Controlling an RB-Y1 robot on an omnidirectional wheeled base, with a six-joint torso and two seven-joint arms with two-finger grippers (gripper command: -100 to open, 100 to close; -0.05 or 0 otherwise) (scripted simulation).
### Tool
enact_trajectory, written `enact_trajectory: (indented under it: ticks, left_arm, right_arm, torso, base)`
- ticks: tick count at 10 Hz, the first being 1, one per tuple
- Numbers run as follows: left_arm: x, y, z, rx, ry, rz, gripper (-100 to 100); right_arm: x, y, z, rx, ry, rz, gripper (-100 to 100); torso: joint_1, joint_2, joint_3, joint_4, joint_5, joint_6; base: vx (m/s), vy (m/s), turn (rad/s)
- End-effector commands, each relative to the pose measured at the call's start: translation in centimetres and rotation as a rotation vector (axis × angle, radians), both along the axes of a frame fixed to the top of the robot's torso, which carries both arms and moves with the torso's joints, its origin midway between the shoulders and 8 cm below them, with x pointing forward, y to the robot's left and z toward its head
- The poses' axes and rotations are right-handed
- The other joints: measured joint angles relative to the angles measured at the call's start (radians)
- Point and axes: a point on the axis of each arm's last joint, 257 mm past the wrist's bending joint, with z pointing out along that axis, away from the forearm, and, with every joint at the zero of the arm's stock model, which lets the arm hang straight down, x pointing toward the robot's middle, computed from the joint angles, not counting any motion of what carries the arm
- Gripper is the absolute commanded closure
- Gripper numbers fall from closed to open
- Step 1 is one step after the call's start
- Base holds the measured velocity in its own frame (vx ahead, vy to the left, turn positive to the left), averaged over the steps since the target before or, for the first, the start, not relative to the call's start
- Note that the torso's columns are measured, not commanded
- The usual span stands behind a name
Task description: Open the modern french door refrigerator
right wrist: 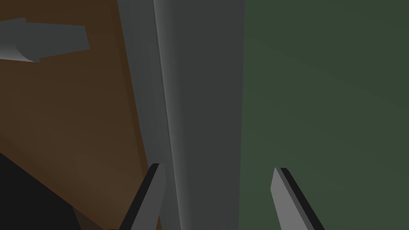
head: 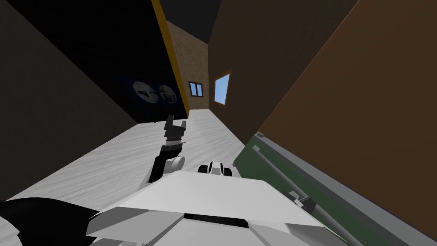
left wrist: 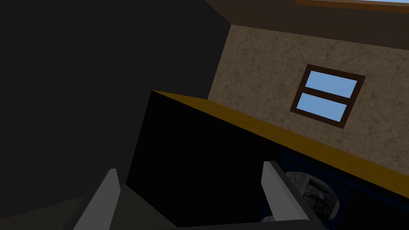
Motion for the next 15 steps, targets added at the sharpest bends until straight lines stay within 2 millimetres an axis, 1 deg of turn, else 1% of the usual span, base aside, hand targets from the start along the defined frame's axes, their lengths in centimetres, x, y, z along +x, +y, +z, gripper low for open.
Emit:
enact_trajectory:
  ticks: [1, 2, 3, 4, 5, 7, 8, 9, 10, 12, 13, 14, 15]
  left_arm:
    - [0.0, 0.0, 0.0, 0.0, 0.0, 0.0, 0]
    - [0.0, 0.0, 0.0, 0.0, 0.0, 0.0, 0]
    - [0.0, 0.0, 0.0, 0.0, 0.0, 0.0, 0]
    - [0.0, 0.0, 0.0, 0.0, 0.0, 0.0, 0]
    - [0.0, 0.0, 0.0, 0.0, 0.0, 0.0, 0]
    - [0.0, 0.0, 0.0, 0.0, 0.0, 0.0, 0]
    - [0.0, 0.0, 0.0, 0.0, 0.0, 0.0, 0]
    - [0.0, 0.0, 0.0, 0.0, 0.0, 0.0, 0]
    - [0.0, 0.0, 0.0, 0.0, 0.0, 0.0, 0]
    - [0.0, 0.0, 0.0, 0.0, 0.0, 0.0, 0]
    - [0.0, 0.0, 0.0, 0.0, 0.0, 0.0, 0]
    - [0.0, 0.0, 0.0, 0.0, 0.0, 0.0, 0]
    - [0.0, 0.0, 0.0, 0.0, 0.0, 0.0, 0]
  right_arm:
    - [-1.7, 2.4, -0.8, 0.031, 0.008, 0.057, 100]
    - [-1.1, 1.8, 0.0, 0.007, -0.001, 0.041, 100]
    - [-1.5, 1.4, 0.6, 0.007, -0.006, 0.051, 100]
    - [-1.6, 1.3, 0.7, 0.009, -0.005, 0.054, 100]
    - [-1.7, 1.0, 0.9, 0.015, -0.003, 0.061, 100]
    - [-1.8, 0.7, 1.2, 0.023, 0.0, 0.072, 100]
    - [-1.8, 0.6, 1.6, 0.004, -0.009, 0.064, 100]
    - [-2.1, 0.8, 1.6, 0.01, -0.003, 0.071, 100]
    - [-2.1, 0.9, 1.5, 0.012, -0.001, 0.073, 100]
    - [-2.4, 1.2, 1.4, 0.021, 0.007, 0.081, 100]
    - [-2.5, 1.3, 1.3, 0.026, 0.011, 0.085, 100]
    - [-2.7, 0.9, 1.8, 0.007, 0.002, 0.076, 100]
    - [-3.0, 1.4, 1.6, 0.015, 0.009, 0.085, 100]
  torso:
    - [0.001, 0.001, 0.0, 0.0, 0.001, 0.001]
    - [0.001, -0.001, 0.0, 0.0, 0.001, 0.004]
    - [0.002, 0.003, 0.002, 0.002, 0.002, -0.001]
    - [0.009, 0.006, 0.004, 0.002, 0.003, 0.0]
    - [0.01, 0.005, 0.004, 0.002, 0.003, 0.001]
    - [0.005, 0.001, 0.0, 0.001, 0.004, 0.0]
    - [0.006, -0.001, -0.002, 0.001, 0.006, 0.0]
    - [0.004, -0.001, -0.004, 0.001, 0.008, 0.001]
    - [0.009, 0.0, -0.003, 0.001, 0.008, 0.001]
    - [0.013, 0.002, 0.0, 0.002, 0.007, -0.001]
    - [0.011, 0.001, -0.001, 0.002, 0.007, -0.001]
    - [0.009, -0.003, -0.003, 0.001, 0.006, -0.002]
    - [0.004, -0.004, -0.006, 0.001, 0.009, -0.002]
  base:
    - [0.159, -0.025, -0.258]
    - [0.073, 0.001, -0.081]
    - [-0.023, 0.083, 0.002]
    - [-0.046, 0.129, -0.014]
    - [-0.063, 0.146, -0.005]
    - [-0.054, 0.138, -0.002]
    - [-0.029, 0.07, -0.015]
    - [-0.035, 0.1, -0.016]
    - [-0.064, 0.14, -0.028]
    - [-0.088, 0.171, -0.019]
    - [-0.06, 0.166, -0.026]
    - [-0.031, 0.084, -0.029]
    - [-0.069, 0.145, -0.032]
